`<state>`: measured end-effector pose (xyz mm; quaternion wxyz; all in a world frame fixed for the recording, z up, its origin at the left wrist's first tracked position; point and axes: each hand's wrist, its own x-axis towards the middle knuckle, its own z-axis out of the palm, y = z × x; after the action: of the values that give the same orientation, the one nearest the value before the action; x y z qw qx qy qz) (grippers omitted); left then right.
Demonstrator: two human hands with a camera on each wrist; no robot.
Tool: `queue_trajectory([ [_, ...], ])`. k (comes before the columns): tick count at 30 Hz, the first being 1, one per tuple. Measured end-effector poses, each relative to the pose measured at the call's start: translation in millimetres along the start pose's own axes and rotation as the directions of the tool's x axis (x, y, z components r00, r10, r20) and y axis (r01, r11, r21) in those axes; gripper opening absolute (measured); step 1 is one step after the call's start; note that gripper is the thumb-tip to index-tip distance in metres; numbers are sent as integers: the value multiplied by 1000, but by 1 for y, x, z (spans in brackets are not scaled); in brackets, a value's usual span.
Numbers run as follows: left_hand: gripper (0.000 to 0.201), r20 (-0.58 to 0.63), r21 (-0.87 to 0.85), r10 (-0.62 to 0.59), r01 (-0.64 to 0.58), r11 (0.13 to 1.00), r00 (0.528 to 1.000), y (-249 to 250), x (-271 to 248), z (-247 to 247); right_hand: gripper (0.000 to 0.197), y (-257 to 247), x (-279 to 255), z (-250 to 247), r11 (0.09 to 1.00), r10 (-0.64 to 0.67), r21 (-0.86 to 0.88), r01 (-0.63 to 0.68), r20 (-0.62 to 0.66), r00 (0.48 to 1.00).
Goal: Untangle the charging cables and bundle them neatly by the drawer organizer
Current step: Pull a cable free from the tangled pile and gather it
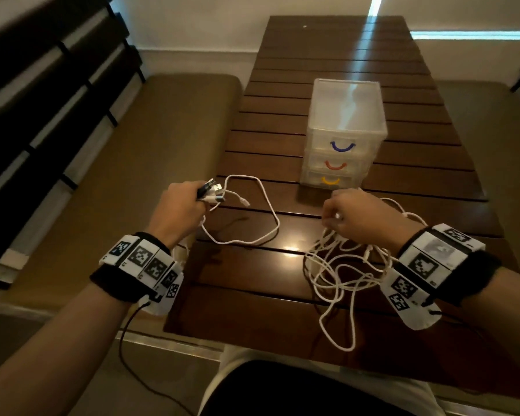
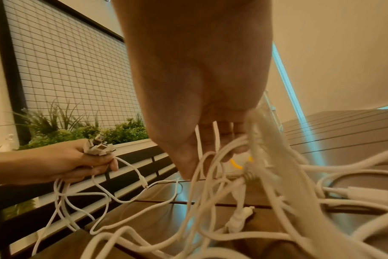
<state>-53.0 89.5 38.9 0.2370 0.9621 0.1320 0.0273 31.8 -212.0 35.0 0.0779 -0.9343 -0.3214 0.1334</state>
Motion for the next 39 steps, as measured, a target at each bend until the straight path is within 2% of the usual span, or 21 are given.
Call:
queue_trajectory([
  [5,15,-118,121,-67,82,989,991,-41,7,-17,16,-14,11,3,995,-9,-104,6,-20,1000],
  [9,20,-218,186,-121,163,969,968,-66,8,-30,17,-25,18,3,993,-36,-109,37,12,999],
  [13,25,-255,220,-171,229,948,952,-83,4,-36,15,-31,23,6,990,-67,-120,69,19,998],
  [18,31,-255,187,-113,163,969,960,-91,-1,-33,17,-39,24,6,989,-54,-137,60,51,997],
  [25,22,-265,160,-99,145,976,959,-72,2,-36,14,-32,18,2,991,-60,-122,63,28,998],
  [30,20,-259,79,-111,136,988,959,-61,4,-39,13,-28,12,-2,994,-52,-93,56,45,998],
  [34,25,-273,-29,-69,64,998,959,-44,3,-41,14,-18,8,-6,999,-43,-34,42,-23,999],
  [39,34,-97,-305,-54,22,952,994,2,-3,-26,13,-8,-1,-19,998,-3,61,9,-101,995],
])
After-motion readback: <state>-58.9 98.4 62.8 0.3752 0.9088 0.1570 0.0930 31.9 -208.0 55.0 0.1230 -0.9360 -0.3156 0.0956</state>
